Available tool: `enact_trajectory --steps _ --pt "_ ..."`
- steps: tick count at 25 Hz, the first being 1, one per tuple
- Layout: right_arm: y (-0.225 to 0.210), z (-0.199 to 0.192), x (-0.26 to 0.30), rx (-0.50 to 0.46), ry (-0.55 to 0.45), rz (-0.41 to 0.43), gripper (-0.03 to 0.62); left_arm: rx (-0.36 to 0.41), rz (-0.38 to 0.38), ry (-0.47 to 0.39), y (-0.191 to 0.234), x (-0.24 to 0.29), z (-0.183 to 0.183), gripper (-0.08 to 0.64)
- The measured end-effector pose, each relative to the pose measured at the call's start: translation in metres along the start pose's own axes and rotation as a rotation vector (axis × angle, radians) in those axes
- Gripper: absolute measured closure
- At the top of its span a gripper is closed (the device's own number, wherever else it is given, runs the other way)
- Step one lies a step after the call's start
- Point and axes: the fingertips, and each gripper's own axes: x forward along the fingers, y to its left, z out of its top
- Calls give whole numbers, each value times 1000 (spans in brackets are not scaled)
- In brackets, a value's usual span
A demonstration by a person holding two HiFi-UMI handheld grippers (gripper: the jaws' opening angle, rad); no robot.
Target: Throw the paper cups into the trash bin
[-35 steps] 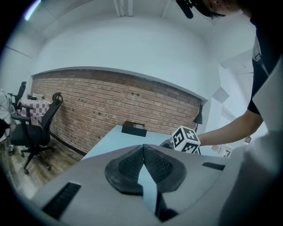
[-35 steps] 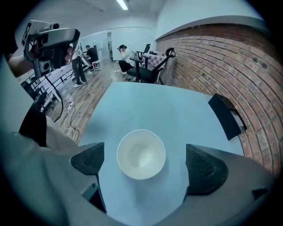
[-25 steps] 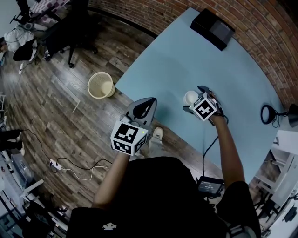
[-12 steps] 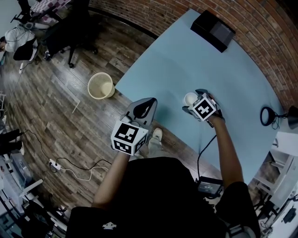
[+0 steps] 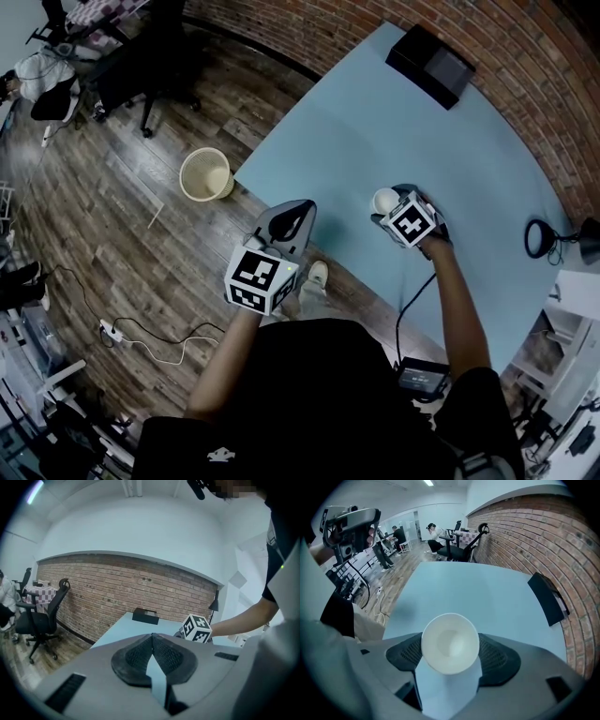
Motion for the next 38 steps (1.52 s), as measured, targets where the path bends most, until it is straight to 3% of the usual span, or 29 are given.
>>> enact_trajectory --steps 19,38 --pt "-5 14 -16 -48 -58 19 244 33 52 3 -7 -2 -2 551" --pt "28 80 -27 -188 -140 66 244 18 176 -32 16 -43 2 551"
